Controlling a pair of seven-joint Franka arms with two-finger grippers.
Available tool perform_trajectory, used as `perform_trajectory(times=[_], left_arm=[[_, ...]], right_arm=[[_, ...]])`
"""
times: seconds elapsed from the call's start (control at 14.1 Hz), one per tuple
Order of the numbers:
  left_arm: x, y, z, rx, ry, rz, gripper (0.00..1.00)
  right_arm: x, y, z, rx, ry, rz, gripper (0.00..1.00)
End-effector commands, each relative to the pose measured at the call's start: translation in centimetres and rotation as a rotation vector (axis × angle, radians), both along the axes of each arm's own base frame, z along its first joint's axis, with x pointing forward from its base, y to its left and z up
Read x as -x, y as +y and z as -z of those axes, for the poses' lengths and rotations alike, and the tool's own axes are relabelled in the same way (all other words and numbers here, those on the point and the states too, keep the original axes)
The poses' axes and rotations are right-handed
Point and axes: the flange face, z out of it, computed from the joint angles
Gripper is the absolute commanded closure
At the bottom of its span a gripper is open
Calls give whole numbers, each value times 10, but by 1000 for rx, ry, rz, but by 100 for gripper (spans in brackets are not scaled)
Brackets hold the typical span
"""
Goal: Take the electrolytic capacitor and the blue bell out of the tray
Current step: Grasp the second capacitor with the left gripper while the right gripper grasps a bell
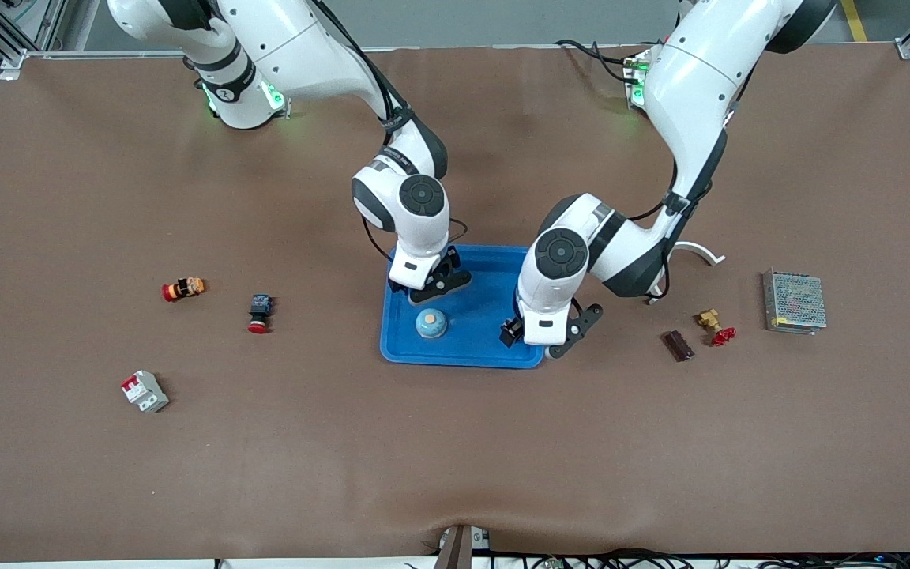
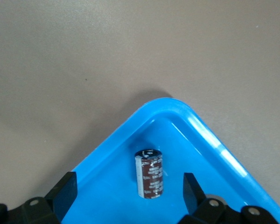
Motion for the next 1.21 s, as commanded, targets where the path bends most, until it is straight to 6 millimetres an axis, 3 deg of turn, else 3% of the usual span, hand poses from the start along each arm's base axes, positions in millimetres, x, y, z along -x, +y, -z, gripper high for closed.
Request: perform_trajectory(times=[0.0,0.43,0.64,1.14], left_arm=[[-5,-18,-5,17,-23,-22,0],[4,-31,18,7,-1,-41,0],[6,-32,29,3,11,-57,11],[6,-31,48,13,11,-77,28]], right_arm=[[2,-2,7,-18,-13,-6,0],[1,-2,4,-29,-11,6,0],[2,-1,2,-34,-8,9,0],[2,-1,2,-36,-9,11,30]])
